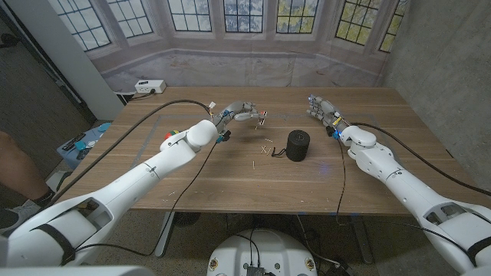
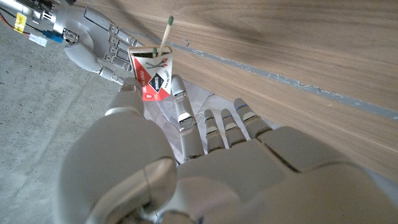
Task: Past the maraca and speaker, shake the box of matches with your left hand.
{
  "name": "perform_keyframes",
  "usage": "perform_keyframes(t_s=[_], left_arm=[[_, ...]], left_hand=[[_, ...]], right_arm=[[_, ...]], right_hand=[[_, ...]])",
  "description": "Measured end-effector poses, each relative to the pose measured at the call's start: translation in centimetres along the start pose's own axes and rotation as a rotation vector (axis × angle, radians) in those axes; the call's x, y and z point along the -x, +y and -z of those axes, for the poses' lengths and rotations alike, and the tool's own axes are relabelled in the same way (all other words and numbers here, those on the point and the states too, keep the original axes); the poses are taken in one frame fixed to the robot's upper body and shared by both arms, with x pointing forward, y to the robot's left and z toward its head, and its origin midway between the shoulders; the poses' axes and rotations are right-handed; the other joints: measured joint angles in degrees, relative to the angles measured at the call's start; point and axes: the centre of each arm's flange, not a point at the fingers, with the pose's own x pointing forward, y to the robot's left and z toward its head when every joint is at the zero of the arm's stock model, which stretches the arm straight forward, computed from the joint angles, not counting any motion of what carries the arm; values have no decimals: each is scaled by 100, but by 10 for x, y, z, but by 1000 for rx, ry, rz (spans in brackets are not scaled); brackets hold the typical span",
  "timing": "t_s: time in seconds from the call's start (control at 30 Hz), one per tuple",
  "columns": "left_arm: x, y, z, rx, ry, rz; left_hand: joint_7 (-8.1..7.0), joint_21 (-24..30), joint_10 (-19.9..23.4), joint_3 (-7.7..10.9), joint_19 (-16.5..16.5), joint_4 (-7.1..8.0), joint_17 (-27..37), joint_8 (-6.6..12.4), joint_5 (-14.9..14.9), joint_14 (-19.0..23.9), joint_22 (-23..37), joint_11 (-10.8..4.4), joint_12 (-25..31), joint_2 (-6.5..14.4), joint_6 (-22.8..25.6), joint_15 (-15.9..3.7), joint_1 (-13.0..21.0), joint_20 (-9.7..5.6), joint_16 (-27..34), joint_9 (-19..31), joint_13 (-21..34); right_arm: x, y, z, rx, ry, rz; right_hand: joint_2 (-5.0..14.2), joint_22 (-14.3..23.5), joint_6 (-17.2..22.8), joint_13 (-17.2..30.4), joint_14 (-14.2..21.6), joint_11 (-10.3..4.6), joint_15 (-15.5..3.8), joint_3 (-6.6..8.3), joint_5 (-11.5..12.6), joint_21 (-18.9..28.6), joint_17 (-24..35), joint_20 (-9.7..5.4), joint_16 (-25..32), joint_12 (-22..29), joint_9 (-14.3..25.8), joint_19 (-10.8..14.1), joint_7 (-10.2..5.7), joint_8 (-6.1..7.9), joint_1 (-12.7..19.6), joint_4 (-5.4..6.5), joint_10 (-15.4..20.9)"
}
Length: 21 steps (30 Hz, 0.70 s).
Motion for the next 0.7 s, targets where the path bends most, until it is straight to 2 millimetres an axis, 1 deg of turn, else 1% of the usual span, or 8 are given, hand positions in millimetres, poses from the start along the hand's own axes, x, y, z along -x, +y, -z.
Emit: perform_keyframes(t_s=[0.1, 0.17, 0.6, 0.7], left_arm=[[1, 0, 0, 0, -2, 0], [1, 0, -3, 1, -14, 2], [2, 1, -5, 3, -36, 11], [1, 2, -6, 4, -42, 15]], left_hand=[[0, 0, 0, 0, 0, 0, 0, 0, 0, 0, 0, 0, 0, 0, 0, 0, 0, 0, 0, 0, 0], [0, 0, 0, 0, 0, 0, 0, 0, 0, 0, 0, 0, 0, 0, 0, 0, 0, 0, 0, 0, 0], [0, 0, 0, 0, 0, 0, 0, 0, 0, 0, 0, 0, 0, 0, 0, 0, 0, 0, 0, -1, 0], [22, 0, 0, 0, 0, 0, 0, 0, 0, 0, 0, 0, 0, 0, 21, 0, 0, 0, 0, -1, 0]], right_arm=[[0, -1, -1, -1, -7, 8], [4, 4, -6, -4, -25, -1], [8, 10, -11, -7, -46, 6], [9, 12, -13, -6, -51, 6]], right_hand=[[-6, 0, 0, 0, 0, 0, 0, 0, 0, 0, 0, 0, 0, 0, 0, 0, 0, 0, 6, 0, 0], [-6, 0, 0, 0, 0, 4, 0, 0, 0, 0, 0, 0, 0, 0, 0, 0, 0, 0, 6, 0, 5], [-6, 0, -1, 0, -21, 20, 20, 0, 0, 0, 0, 0, 0, 0, 0, 0, -1, 0, 6, 0, 20], [-6, 0, -1, 0, -20, 20, 20, 0, 0, 0, 0, 0, 0, 0, 0, 0, -1, 0, 6, 0, 20]])
